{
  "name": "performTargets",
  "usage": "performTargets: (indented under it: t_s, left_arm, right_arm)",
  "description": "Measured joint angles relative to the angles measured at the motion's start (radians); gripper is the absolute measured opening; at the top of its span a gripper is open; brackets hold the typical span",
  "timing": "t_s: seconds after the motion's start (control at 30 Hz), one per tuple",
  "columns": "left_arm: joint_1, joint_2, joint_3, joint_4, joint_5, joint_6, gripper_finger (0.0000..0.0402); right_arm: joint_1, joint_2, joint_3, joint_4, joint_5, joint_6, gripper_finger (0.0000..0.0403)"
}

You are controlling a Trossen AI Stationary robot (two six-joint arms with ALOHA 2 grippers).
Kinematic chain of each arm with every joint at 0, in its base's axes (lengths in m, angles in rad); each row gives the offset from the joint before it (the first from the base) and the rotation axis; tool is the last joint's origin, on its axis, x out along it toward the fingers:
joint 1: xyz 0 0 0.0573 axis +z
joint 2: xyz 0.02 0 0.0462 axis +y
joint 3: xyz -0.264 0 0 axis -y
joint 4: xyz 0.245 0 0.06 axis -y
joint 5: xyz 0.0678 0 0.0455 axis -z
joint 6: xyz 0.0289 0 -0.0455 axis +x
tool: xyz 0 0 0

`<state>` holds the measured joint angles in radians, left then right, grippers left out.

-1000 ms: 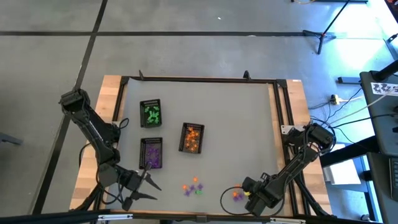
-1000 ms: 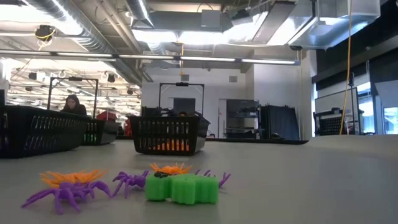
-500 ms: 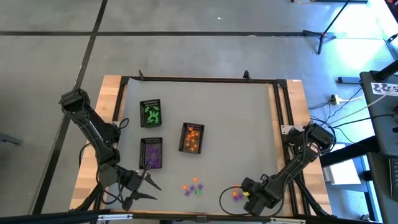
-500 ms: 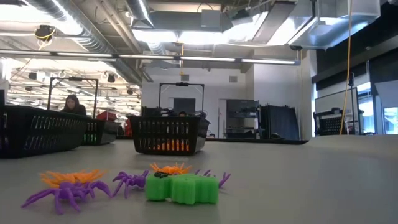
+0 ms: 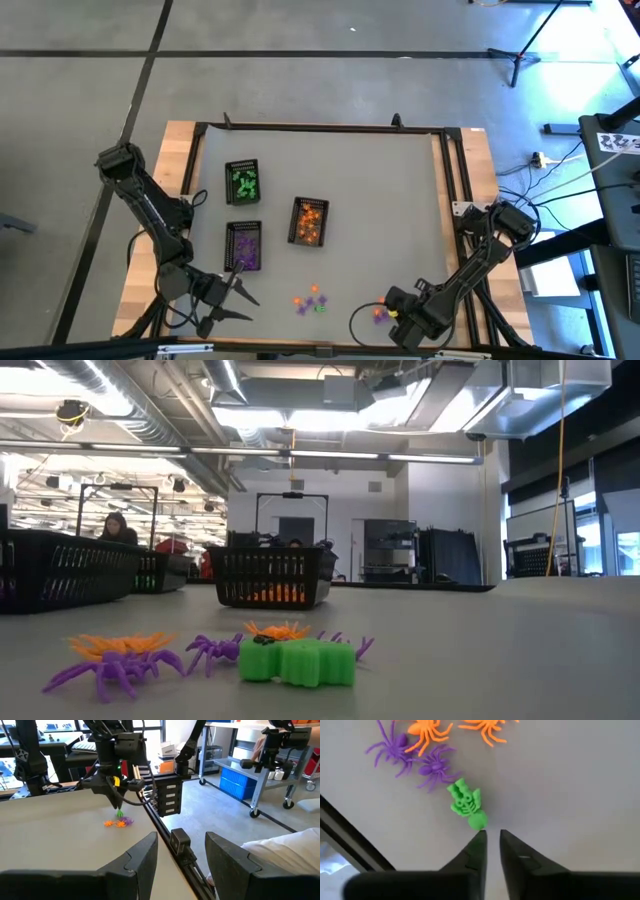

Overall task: Sort Halloween decoration
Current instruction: Put the green alien toy into the top left black basket

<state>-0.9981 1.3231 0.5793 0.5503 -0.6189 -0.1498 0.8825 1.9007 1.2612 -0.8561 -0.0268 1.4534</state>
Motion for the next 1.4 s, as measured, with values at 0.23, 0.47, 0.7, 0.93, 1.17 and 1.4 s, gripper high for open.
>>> performTargets:
  t_s: [0.23, 0.47, 0.7, 0.93, 1.17, 1.4]
  left_arm:
    - [0.0, 0.0, 0.0, -0.002, 0.0, 0.0, 0.0156]
    - [0.0, 0.0, 0.0, -0.004, -0.001, 0.0, 0.0156]
    - [0.0, 0.0, 0.0, -0.004, -0.001, -0.004, 0.0156]
    - [0.0, 0.005, 0.0, -0.015, -0.003, -0.008, 0.0156]
    - [0.003, 0.057, 0.0, -0.027, -0.025, -0.045, 0.0156]
    - [0.003, 0.107, 0.0, -0.027, -0.068, -0.084, 0.0156]
  right_arm:
    - [0.0, -0.001, 0.0, -0.009, 0.028, -0.043, 0.0135]
    - [0.0, -0.002, 0.0, 0.003, 0.076, -0.047, 0.018]
    - [-0.005, 0.015, 0.002, 0.055, 0.122, -0.069, 0.0177]
    - [-0.029, 0.091, 0.007, 0.085, 0.049, -0.127, 0.0164]
    - [-0.047, 0.087, 0.006, 0.083, 0.016, -0.149, 0.0078]
    - [-0.044, 0.048, 0.03, 0.025, 0.066, -0.118, 0.0019]
